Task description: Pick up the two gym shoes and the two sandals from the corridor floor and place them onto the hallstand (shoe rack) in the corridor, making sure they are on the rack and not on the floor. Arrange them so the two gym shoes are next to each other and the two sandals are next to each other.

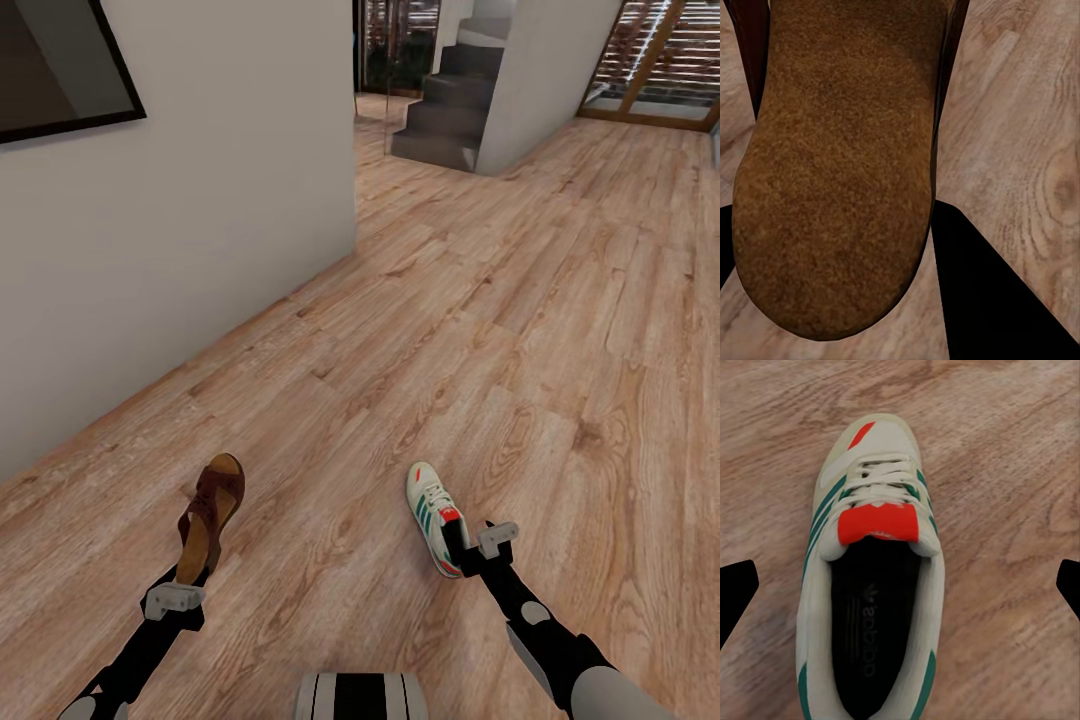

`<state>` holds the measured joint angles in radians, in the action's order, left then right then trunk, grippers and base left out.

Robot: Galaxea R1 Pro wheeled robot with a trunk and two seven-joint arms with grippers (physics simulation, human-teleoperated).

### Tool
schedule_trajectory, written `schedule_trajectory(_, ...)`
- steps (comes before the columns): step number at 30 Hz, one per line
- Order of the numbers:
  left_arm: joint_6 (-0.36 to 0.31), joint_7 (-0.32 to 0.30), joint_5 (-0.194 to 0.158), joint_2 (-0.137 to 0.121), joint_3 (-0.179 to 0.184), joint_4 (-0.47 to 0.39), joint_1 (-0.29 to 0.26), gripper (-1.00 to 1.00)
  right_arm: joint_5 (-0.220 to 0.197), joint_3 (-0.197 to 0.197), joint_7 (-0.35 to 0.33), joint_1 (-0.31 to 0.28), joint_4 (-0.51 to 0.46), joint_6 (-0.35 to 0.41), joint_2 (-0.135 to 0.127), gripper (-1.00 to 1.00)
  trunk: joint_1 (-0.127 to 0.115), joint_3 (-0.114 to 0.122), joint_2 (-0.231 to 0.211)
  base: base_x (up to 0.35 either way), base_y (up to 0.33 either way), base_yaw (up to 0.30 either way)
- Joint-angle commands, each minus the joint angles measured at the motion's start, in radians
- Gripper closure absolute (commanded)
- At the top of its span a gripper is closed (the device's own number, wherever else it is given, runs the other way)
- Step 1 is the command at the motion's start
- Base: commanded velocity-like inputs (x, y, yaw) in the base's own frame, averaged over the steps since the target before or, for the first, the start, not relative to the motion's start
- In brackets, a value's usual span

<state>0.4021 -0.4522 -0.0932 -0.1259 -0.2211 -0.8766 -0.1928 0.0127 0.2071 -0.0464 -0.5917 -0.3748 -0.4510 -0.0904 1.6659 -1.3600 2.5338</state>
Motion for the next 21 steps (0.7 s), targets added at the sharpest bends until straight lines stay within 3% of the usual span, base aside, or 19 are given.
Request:
schedule_trajectory(1, 0.000, -0.009, -0.006, 0.000, -0.002, 0.001, 0.000, 1.00, 0.001, 0.000, -0.003, 0.000, 0.001, -0.003, 0.000, -1.00, 0.000, -0.001, 0.000, 0.000, -0.011, 0.000)
schedule_trajectory(21, 0.000, -0.012, -0.008, -0.003, -0.003, 0.001, 0.000, 1.00, 0.003, 0.001, -0.003, 0.000, 0.002, -0.003, 0.003, -1.00, 0.000, -0.001, 0.000, 0.000, -0.002, 0.000)
